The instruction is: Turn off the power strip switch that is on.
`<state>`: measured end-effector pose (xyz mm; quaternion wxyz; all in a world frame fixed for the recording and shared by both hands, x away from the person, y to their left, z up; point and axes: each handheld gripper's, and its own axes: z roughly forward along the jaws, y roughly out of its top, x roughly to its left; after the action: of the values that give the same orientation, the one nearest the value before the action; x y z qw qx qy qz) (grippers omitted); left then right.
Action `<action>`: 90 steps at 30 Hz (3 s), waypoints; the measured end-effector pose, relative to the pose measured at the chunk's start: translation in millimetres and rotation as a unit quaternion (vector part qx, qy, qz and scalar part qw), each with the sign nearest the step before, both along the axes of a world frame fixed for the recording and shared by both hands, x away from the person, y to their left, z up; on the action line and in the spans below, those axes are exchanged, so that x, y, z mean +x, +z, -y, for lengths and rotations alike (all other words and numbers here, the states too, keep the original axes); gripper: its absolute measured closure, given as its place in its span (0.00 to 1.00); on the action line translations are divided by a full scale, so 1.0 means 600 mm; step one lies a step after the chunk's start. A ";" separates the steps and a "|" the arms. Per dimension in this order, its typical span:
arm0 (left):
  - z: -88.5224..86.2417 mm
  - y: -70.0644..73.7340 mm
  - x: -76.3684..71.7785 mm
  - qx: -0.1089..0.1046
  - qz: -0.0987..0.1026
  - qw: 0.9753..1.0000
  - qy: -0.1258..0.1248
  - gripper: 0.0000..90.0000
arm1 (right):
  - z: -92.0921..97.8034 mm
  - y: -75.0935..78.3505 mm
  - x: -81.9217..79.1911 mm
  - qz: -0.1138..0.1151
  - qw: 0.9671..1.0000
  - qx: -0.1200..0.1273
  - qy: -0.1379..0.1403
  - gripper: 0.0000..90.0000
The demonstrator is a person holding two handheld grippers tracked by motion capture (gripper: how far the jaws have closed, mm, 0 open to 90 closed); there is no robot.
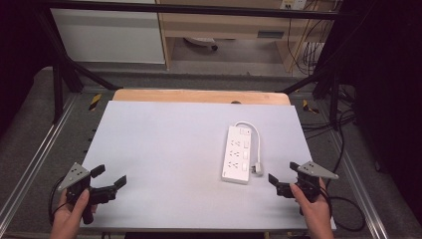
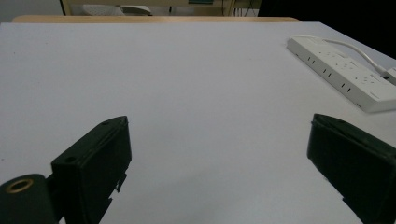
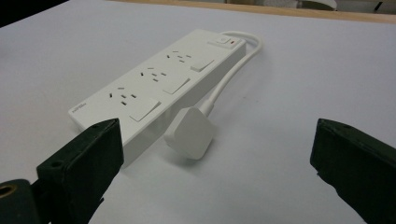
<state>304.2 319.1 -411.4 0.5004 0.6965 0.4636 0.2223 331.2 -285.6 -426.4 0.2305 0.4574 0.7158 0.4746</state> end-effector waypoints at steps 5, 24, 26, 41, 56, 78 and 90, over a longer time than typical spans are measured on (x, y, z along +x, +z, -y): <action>0.004 -0.001 0.001 0.008 -0.001 1.000 -0.008 0.07 | -0.009 0.013 -0.002 0.012 1.000 0.001 0.004 0.03; 0.006 -0.006 0.004 0.006 -0.014 1.000 -0.012 0.07 | -0.034 0.079 0.029 0.040 0.999 -0.006 0.023 0.05; 0.006 -0.006 0.004 0.005 -0.014 1.000 -0.012 0.07 | -0.034 0.086 0.038 0.039 0.999 -0.004 0.023 0.06; 0.007 -0.006 0.004 0.009 -0.015 1.000 -0.018 0.07 | -0.050 0.117 0.081 0.039 0.999 -0.015 0.005 0.24; 0.009 -0.006 0.003 0.010 -0.015 1.000 -0.022 0.07 | -0.049 0.150 0.120 0.061 0.998 -0.019 0.007 0.67; 0.012 -0.007 0.003 0.016 -0.015 0.999 -0.028 0.07 | -0.068 0.168 0.147 0.111 0.993 -0.043 -0.007 1.00; 0.013 -0.007 0.004 0.017 -0.015 0.999 -0.030 0.07 | -0.076 0.162 0.172 0.105 0.994 -0.041 -0.009 1.00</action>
<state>306.4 311.6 -415.5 0.4876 0.7219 0.4462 0.2049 434.3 -239.7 -329.2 0.3275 0.4010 0.7026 0.4881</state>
